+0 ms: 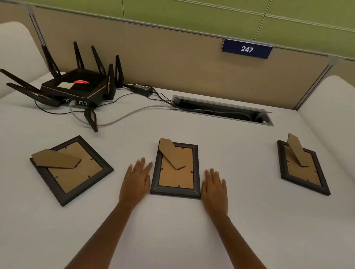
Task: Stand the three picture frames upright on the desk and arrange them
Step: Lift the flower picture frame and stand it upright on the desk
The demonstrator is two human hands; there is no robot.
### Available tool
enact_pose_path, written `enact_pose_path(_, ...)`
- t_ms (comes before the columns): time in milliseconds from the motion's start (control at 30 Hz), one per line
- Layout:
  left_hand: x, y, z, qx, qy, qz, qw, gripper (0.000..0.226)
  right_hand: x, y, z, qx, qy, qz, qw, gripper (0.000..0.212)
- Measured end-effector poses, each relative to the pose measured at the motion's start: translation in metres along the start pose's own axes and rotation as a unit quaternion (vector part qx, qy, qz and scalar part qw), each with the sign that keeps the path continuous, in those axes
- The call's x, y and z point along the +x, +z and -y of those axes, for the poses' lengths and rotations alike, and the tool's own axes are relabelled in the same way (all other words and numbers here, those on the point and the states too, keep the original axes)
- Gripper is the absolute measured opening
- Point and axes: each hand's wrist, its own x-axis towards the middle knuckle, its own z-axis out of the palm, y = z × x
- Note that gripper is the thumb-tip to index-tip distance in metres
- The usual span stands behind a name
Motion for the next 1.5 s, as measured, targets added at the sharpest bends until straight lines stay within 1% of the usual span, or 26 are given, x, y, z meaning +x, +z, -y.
enact_pose_path(67,-0.002,-0.001,0.001,-0.016,0.005,-0.016,1.0,0.057,-0.005,0.0,0.0,0.017,0.005,-0.021,1.0,0.061)
enact_pose_path(100,-0.003,0.002,0.003,-0.013,0.024,-0.019,0.999,0.055,-0.009,0.002,-0.001,0.02,0.0,-0.032,0.999,0.064)
enact_pose_path(167,-0.003,0.005,0.005,-0.003,0.043,-0.014,0.999,0.052,-0.016,0.006,-0.001,0.024,-0.008,-0.033,0.999,0.077)
enact_pose_path(200,-0.002,0.008,0.008,-0.001,0.054,-0.016,0.998,0.052,-0.018,0.008,0.0,0.021,-0.009,-0.031,0.999,0.079)
enact_pose_path(233,-0.002,0.007,0.008,-0.011,0.059,-0.014,0.998,0.053,-0.019,0.008,0.002,0.022,-0.005,-0.024,0.999,0.077)
enact_pose_path(300,-0.001,0.005,0.007,-0.04,0.064,-0.007,0.997,0.062,-0.018,0.007,0.007,0.026,0.01,-0.009,1.0,0.066)
enact_pose_path(367,0.0,0.006,0.008,-0.061,0.066,0.002,0.996,0.071,-0.017,0.004,0.01,0.032,0.027,0.01,0.999,0.062)
enact_pose_path(400,0.0,0.006,0.007,-0.073,0.064,0.008,0.995,0.07,-0.017,0.002,0.011,0.04,0.034,0.019,0.998,0.059)
enact_pose_path(467,0.0,0.006,0.008,-0.097,0.055,0.015,0.994,0.059,-0.014,-0.001,0.012,0.064,0.043,0.028,0.997,0.047)
enact_pose_path(567,0.003,0.004,0.008,-0.12,0.047,0.038,0.991,0.048,-0.01,-0.006,0.014,0.098,0.051,0.037,0.993,0.049)
enact_pose_path(667,0.004,-0.002,0.007,-0.145,0.04,0.059,0.987,0.058,-0.008,-0.01,0.015,0.131,0.053,0.061,0.988,0.048)
enact_pose_path(733,0.004,-0.007,0.005,-0.169,0.039,0.065,0.983,0.06,-0.008,-0.013,0.014,0.166,0.05,0.07,0.982,0.046)
enact_pose_path(867,-0.001,-0.017,0.002,-0.221,0.084,0.019,0.971,0.062,-0.013,-0.022,0.02,0.291,0.05,0.07,0.953,0.041)
enact_pose_path(933,-0.001,-0.018,0.003,-0.213,0.119,-0.006,0.97,0.068,-0.017,-0.026,0.024,0.322,0.049,0.081,0.942,0.044)
enact_pose_path(967,0.0,-0.019,0.003,-0.207,0.132,-0.014,0.969,0.067,-0.018,-0.027,0.025,0.327,0.047,0.082,0.94,0.046)
enact_pose_path(1067,0.004,-0.025,-0.003,-0.21,0.16,-0.031,0.964,0.051,-0.018,-0.034,0.025,0.34,0.04,0.058,0.938,0.047)
enact_pose_path(1167,0.009,-0.039,-0.021,-0.281,0.167,-0.068,0.943,0.037,-0.013,-0.044,0.027,0.348,0.028,0.015,0.937,0.045)
enact_pose_path(1233,0.014,-0.049,-0.034,-0.337,0.157,-0.09,0.924,0.033,-0.007,-0.051,0.03,0.363,0.027,-0.01,0.931,0.047)
enact_pose_path(1367,0.022,-0.069,-0.053,-0.384,0.137,-0.076,0.91,0.034,0.006,-0.06,0.033,0.409,0.01,-0.047,0.911,0.051)
enact_pose_path(1433,0.024,-0.076,-0.059,-0.4,0.136,-0.068,0.904,0.024,0.013,-0.063,0.032,0.406,-0.001,-0.063,0.911,0.047)
enact_pose_path(1500,0.025,-0.083,-0.062,-0.43,0.125,-0.053,0.893,0.009,0.018,-0.066,0.029,0.399,-0.015,-0.08,0.913,0.041)
